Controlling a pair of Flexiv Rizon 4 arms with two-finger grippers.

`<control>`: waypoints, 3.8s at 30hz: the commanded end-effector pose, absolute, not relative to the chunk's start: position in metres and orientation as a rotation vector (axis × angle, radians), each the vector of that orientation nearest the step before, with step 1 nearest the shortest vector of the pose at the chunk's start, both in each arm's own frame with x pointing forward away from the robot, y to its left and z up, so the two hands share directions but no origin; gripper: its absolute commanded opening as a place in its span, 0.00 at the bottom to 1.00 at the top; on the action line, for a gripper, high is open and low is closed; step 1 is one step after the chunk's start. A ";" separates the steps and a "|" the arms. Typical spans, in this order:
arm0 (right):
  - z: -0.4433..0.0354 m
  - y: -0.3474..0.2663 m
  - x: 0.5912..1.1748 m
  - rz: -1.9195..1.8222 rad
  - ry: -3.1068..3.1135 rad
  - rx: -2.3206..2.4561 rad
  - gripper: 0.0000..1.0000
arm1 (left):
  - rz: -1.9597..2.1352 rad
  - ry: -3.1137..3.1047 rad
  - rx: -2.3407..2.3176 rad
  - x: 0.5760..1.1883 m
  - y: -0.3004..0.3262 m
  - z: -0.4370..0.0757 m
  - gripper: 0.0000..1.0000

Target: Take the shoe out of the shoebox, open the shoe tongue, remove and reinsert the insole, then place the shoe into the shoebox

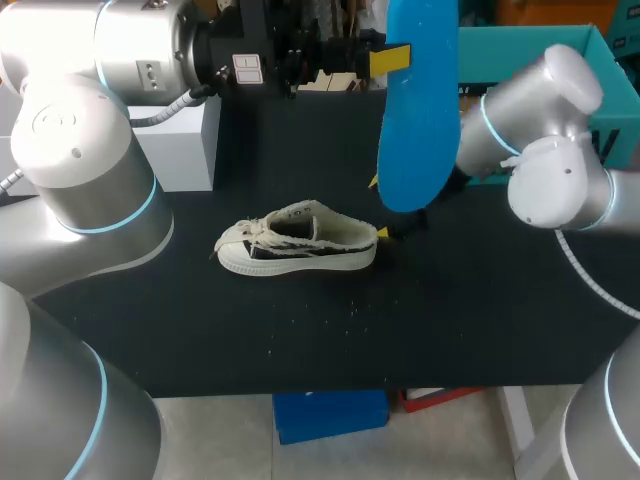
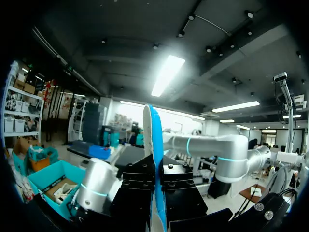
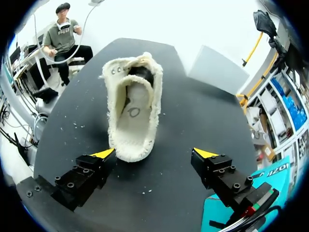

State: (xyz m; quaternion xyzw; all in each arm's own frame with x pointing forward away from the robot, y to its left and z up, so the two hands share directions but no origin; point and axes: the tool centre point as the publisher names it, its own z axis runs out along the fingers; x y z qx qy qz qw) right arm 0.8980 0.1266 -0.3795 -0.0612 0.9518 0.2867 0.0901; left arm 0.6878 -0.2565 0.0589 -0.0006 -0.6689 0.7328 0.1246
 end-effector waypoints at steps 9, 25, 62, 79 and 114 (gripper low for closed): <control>-0.359 0.168 0.926 0.128 2.907 -0.346 1.00 | 2.139 -1.950 0.001 0.687 -0.258 0.058 0.00; -0.350 0.202 0.918 -0.041 2.967 -0.366 0.95 | 2.139 -1.950 0.001 0.687 -0.258 0.058 0.00; -0.408 0.220 0.907 0.017 3.145 -0.256 0.00 | 2.139 -1.950 0.001 0.687 -0.258 0.058 0.00; -0.409 0.222 0.905 0.069 3.198 -0.269 0.00 | 2.139 -1.950 0.001 0.687 -0.258 0.058 0.00; -0.276 0.182 0.890 0.067 2.339 1.913 0.00 | 2.139 -1.950 0.001 0.687 -0.258 0.058 0.00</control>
